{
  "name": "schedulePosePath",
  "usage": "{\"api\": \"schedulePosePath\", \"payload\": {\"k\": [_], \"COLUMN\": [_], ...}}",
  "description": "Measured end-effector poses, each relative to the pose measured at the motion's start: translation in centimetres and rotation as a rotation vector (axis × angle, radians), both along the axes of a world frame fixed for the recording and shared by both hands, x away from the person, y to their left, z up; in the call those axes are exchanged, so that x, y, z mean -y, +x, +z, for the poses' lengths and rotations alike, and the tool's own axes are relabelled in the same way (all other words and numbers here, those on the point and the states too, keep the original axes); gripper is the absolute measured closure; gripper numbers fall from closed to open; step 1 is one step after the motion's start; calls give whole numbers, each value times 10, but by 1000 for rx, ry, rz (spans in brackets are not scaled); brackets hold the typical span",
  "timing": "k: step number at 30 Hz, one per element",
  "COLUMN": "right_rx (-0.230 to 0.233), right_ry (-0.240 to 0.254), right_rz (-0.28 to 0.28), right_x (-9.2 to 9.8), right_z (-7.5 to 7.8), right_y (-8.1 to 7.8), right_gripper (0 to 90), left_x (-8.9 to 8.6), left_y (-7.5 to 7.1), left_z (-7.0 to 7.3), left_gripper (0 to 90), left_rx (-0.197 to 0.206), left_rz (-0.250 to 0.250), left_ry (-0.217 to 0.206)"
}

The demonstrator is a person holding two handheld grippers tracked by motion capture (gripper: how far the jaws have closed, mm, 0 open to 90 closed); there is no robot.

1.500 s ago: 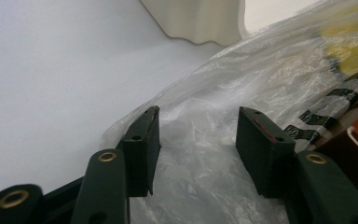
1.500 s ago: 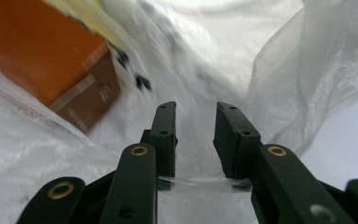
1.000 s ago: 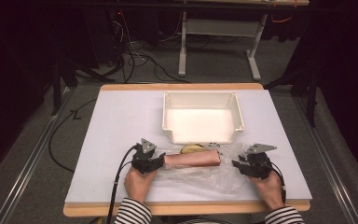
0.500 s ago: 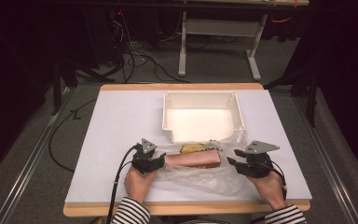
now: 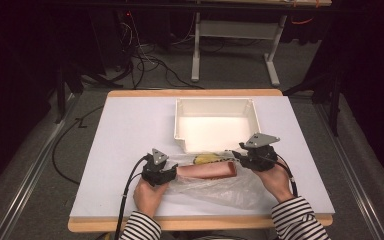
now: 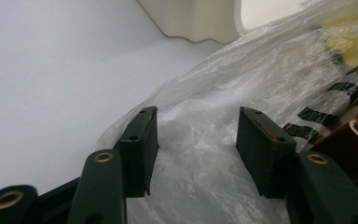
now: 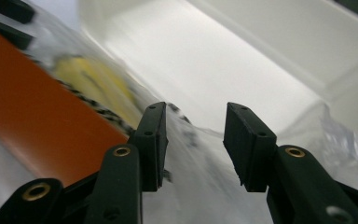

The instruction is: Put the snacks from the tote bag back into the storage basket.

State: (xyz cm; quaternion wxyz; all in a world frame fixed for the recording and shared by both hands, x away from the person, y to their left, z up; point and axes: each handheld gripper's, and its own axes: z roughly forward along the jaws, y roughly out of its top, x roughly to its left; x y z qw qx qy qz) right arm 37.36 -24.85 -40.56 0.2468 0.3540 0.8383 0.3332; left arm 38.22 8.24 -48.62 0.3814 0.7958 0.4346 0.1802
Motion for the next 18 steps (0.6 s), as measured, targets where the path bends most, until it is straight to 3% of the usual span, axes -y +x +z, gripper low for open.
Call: {"api": "schedulePosePath", "payload": {"k": [3,7,12,17,18], "right_rx": [-42,-96,-176,-185,-182], "right_ry": [7,14,25,34,50], "right_rz": [-50,-97,-105,-99,-104], "right_x": [12,30,42,48,54], "right_z": [-13,-34,-57,-64,-66], "right_y": [10,8,3,-1,-4], "right_gripper": [599,594,545,534,528], "left_x": [1,3,2,2,3], "left_y": [0,-1,0,6,11], "left_z": [0,0,1,3,5], "left_gripper": [487,485,484,469,469], "left_rx": [6,12,7,15,17], "left_rz": [1,-1,-10,-66,-85], "left_ry": [11,27,29,75,111]}}
